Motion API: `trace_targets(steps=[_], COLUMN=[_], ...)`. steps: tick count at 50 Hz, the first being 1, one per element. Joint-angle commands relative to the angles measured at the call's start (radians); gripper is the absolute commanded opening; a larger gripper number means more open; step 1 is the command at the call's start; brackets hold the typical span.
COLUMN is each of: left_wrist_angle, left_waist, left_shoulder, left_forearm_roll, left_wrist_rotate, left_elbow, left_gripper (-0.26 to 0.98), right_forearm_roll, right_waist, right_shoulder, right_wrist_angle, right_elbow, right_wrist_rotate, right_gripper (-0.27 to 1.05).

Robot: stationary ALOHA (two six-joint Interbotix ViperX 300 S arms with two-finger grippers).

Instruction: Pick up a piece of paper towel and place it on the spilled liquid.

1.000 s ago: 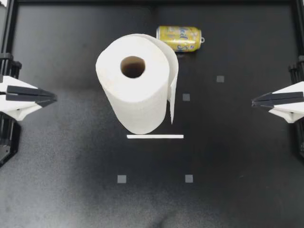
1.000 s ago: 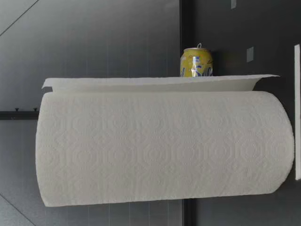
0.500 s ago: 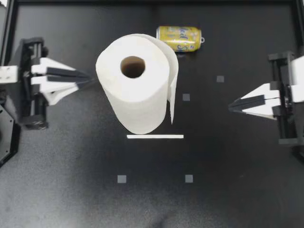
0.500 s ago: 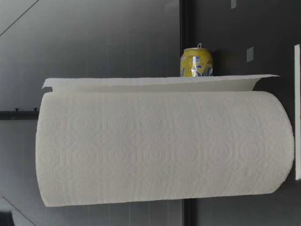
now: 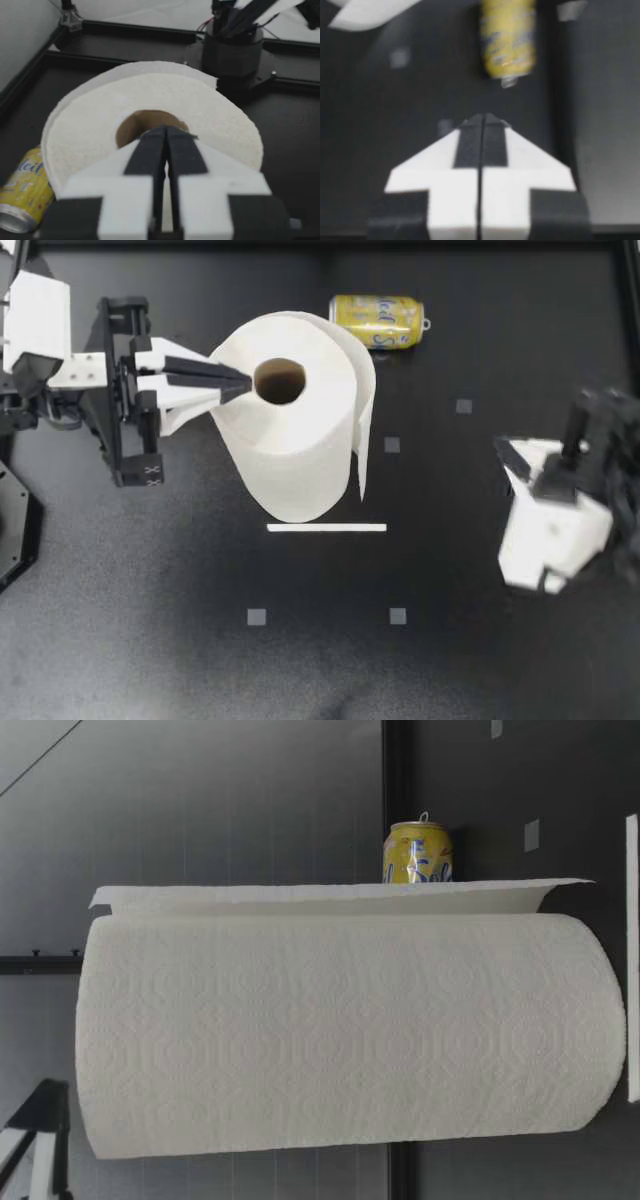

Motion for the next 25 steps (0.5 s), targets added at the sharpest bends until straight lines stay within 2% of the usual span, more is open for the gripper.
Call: trace_targets(steps=[1,5,14,25], left_wrist_angle=[0.012,0.031,0.049,0.048], left_waist=[0.015,0.020,0.028,0.029], left_shoulder=[0.003,0.008,0.018,0.048], left_forearm_roll=[0.008,0.011,0.011,0.017], left_wrist_rotate=[0.002,0.002,0.002,0.006], left_elbow=[-0.034,-0.040,-0.046,-0.055], left_gripper=[0.12,0.12,0.12,0.12], right_forearm_roll=[-0.095,-0.141,-0.250,-0.380], right_waist=[0.077,0.104,0.106,0.103], right_shoulder=[0.041,0.100,0.264,0.380], right_wrist_angle=[0.058,0.061,0.066,0.066], right_elbow=[0.005,0.028,0.028,0.009], right_wrist_rotate=[0.160,0.347,0.741,1.114], right_gripper=[-0.02,-0.02,-0.02,-0.01])
